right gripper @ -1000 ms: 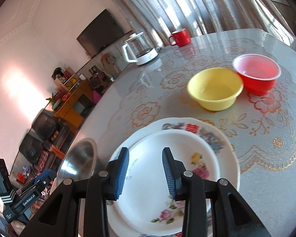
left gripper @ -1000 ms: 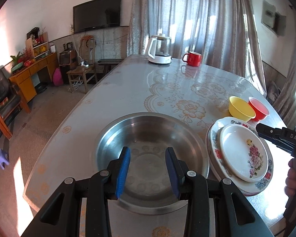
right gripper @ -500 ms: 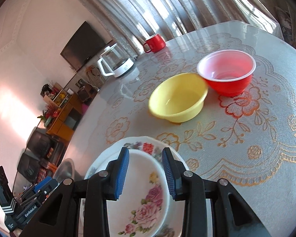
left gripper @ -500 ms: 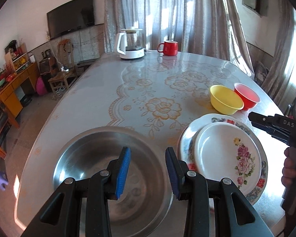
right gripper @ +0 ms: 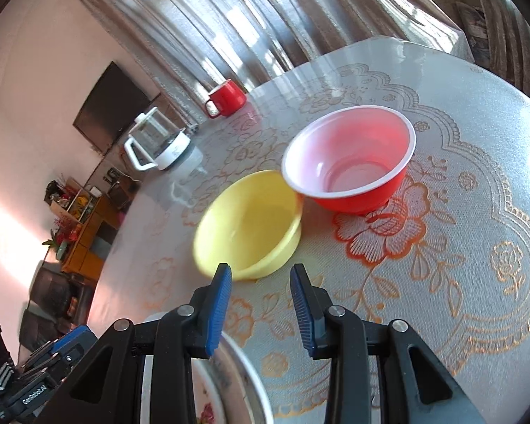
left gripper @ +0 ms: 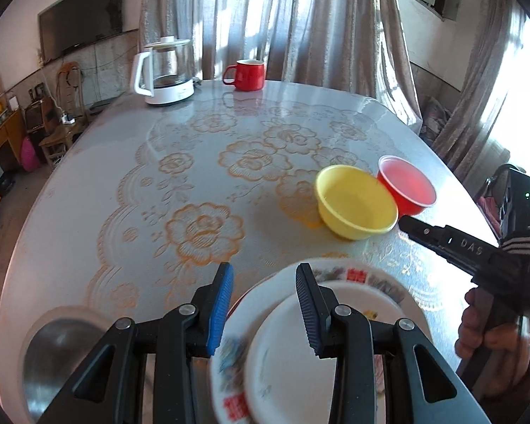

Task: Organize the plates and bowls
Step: 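Move the left gripper to the rim of the yellow bowl, then grasp the yellow bowl rim with the left gripper and lift it, then carry the yellow bowl over the steel bowl with the left gripper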

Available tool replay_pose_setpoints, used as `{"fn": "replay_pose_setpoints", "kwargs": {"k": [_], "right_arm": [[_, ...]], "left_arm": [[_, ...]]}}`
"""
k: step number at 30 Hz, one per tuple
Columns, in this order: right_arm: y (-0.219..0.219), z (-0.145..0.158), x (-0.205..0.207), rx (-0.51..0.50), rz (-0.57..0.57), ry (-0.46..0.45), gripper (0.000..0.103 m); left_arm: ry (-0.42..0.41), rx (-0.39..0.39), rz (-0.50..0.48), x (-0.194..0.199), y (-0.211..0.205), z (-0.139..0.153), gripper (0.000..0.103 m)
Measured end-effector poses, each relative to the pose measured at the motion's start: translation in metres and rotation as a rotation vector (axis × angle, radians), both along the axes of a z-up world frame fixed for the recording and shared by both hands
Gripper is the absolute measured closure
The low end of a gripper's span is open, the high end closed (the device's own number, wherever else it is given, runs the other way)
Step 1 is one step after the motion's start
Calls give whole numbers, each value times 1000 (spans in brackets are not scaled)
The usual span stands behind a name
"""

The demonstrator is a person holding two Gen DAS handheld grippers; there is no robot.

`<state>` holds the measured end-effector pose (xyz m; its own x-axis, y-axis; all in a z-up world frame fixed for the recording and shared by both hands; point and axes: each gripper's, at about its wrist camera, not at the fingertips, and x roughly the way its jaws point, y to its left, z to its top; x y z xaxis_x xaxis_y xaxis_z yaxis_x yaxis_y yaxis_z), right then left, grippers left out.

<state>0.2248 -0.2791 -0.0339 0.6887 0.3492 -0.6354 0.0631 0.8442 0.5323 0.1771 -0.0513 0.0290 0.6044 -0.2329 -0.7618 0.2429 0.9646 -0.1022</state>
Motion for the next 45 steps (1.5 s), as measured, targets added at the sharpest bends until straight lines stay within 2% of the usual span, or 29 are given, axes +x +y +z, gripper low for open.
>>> {"fn": "replay_pose_setpoints", "kwargs": {"k": [6, 13, 18, 19, 24, 29, 32, 45], "right_arm": [[-8, -10, 21, 0, -14, 29, 74], [-7, -18, 37, -18, -1, 54, 77], [-3, -19, 44, -45, 29, 55, 82], [-1, -18, 45, -49, 35, 56, 83], [0, -17, 44, -77, 44, 55, 83], [4, -15, 39, -54, 68, 57, 83], [12, -10, 36, -61, 81, 50, 83], [55, 33, 0, -56, 173, -42, 83]], "left_arm": [[36, -39, -27, 43, -30, -7, 65], [119, -87, -43, 93, -61, -29, 66], [183, -114, -73, 113, -77, -46, 69], [194, -133, -90, 113, -79, -48, 71], [163, -140, -117, 105, -77, -44, 71], [145, -132, -108, 92, -66, -37, 71], [132, -157, -88, 85, -56, -32, 71], [2, -197, -29, 15, 0, 16, 71]]}}
